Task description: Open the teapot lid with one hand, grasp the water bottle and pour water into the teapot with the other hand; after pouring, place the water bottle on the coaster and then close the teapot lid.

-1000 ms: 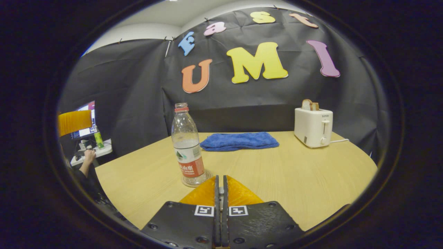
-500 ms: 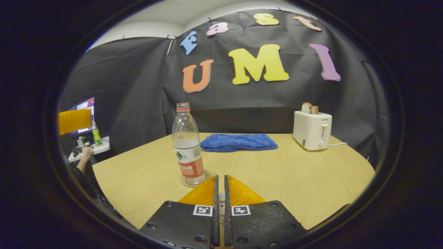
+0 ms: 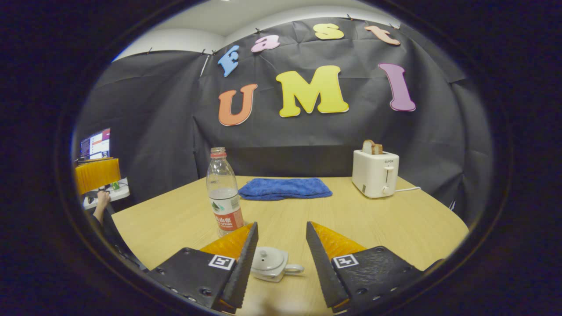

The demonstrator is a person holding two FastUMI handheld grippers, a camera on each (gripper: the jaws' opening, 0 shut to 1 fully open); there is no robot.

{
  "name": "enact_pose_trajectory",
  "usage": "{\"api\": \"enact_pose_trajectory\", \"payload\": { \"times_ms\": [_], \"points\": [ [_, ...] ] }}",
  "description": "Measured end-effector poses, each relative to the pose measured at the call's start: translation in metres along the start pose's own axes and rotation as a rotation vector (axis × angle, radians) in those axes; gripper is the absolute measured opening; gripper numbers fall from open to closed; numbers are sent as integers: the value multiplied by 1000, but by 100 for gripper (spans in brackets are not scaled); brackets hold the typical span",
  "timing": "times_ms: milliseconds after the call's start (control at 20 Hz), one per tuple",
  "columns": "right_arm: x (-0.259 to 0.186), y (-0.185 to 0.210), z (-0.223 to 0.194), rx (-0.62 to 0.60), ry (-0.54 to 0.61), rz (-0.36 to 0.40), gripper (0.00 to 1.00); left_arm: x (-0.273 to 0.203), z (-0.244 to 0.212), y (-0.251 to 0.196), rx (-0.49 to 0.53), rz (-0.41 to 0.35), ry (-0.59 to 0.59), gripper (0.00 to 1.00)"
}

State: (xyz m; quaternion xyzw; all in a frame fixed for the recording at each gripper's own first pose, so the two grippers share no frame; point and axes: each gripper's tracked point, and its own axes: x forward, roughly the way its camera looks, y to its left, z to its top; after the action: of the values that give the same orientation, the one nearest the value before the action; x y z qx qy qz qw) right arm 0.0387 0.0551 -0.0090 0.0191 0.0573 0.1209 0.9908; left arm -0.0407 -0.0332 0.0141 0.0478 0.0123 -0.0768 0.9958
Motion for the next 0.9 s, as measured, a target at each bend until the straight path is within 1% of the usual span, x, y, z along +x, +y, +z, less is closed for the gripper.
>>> {"api": "enact_pose_trajectory", "payload": {
  "times_ms": [100,200,300,350,400,450,500,550,600,650,700,750,900],
  "points": [
    [-9,-4,8,16,-7,2,72,-2,2,-6,2,-12,-9,96],
    [-20,-5,19,28,-19,13,83,-2,3,-10,12,-15,-13,96],
    [-36,-13,35,24,-48,1,94,-3,2,-11,23,-7,-11,96],
    [-43,-16,43,17,-63,-8,93,-1,0,-11,26,-1,-6,96],
    [-51,-22,51,13,-82,-27,96,-2,-1,-10,29,6,-1,96],
    [-58,-29,60,8,-102,-47,92,-4,0,-9,30,14,0,96],
    [-66,-38,67,-5,-116,-78,96,-3,1,-8,28,19,-3,96],
    [-73,-52,71,-23,-122,-132,96,-4,3,-8,25,25,-8,96],
    [-81,-70,75,-33,-126,-195,93,-5,6,-7,20,32,-16,96],
    [-89,-83,79,-39,-135,-240,96,-6,7,-6,16,36,-25,96],
    [-97,-92,82,-37,-142,-264,96,-9,9,-7,14,35,-31,96],
    [-104,-97,83,-24,-143,-271,96,-8,11,-8,16,32,-34,96],
    [-125,-113,84,17,-153,-261,96,-12,14,-6,26,47,-43,96]
  ]
}}
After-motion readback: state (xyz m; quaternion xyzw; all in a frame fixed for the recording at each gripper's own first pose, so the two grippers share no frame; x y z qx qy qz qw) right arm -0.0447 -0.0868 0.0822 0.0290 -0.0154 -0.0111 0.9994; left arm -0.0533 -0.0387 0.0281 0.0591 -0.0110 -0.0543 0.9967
